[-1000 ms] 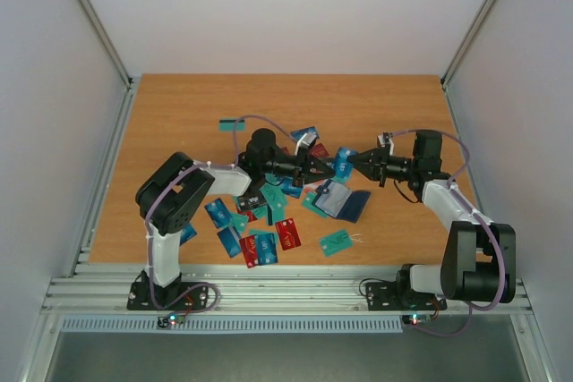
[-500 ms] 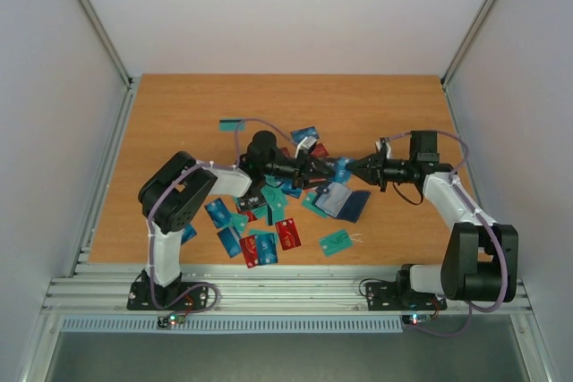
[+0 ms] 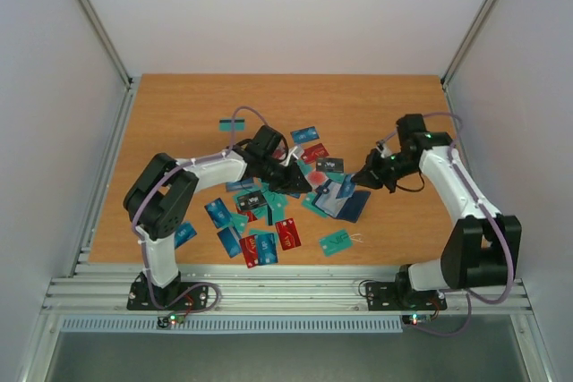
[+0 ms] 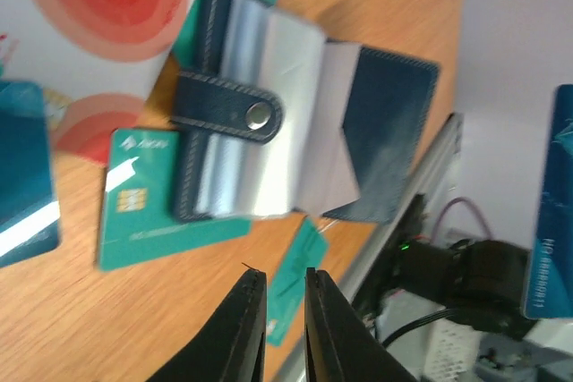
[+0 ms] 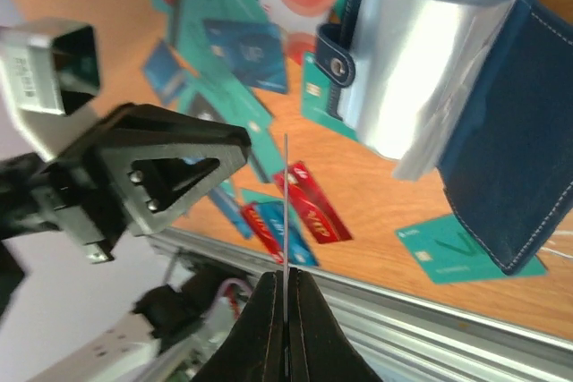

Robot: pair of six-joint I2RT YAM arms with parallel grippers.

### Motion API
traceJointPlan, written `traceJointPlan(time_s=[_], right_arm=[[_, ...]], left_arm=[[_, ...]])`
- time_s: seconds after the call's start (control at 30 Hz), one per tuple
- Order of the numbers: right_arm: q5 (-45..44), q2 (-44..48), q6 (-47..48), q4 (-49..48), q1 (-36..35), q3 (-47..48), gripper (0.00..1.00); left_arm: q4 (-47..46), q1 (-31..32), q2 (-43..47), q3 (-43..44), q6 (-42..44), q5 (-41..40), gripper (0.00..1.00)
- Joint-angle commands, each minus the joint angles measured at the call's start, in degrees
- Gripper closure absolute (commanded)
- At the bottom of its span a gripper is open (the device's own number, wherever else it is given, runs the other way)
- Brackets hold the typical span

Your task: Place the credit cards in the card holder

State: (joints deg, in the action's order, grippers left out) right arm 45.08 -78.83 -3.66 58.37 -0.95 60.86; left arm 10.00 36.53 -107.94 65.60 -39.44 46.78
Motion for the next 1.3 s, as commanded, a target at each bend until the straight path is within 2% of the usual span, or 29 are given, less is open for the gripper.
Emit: traceJointPlan(time_s=[0.0, 0.23, 0.47, 0.63, 0.83, 1.27], right_arm=[[-13.9, -4.7, 1.5, 11.5, -7.8, 8.0, 0.99], [-24.9, -13.1, -4.1, 15.8, -17.4, 16.1, 0.99], [-28.0, -19.2, -9.1, 13.9, -21.8, 18.9, 0.99], [-27.6, -20.9, -14.0, 9.3, -22.6, 18.1, 0.99], [-27.7, -20.5, -19.5, 2.5, -22.7, 15.1, 0.99], [-32.2, -23.7, -21.0, -0.5, -22.7, 14.0, 0.99]], left_arm=[[15.1, 1.4, 0.5, 3.2, 14.2, -6.1, 0.89], [17.8, 5.1, -2.2, 7.0, 16.6, -7.5, 0.92], [15.8, 5.5, -4.4, 6.8, 15.3, -7.1, 0.94], [12.9, 5.4, -5.0, 6.1, 13.5, -6.4, 0.94], [6.9, 4.9, -5.9, 4.4, 7.4, -4.6, 0.95], [3.7, 4.3, -9.3, 5.1, 5.2, -0.9, 0.95]])
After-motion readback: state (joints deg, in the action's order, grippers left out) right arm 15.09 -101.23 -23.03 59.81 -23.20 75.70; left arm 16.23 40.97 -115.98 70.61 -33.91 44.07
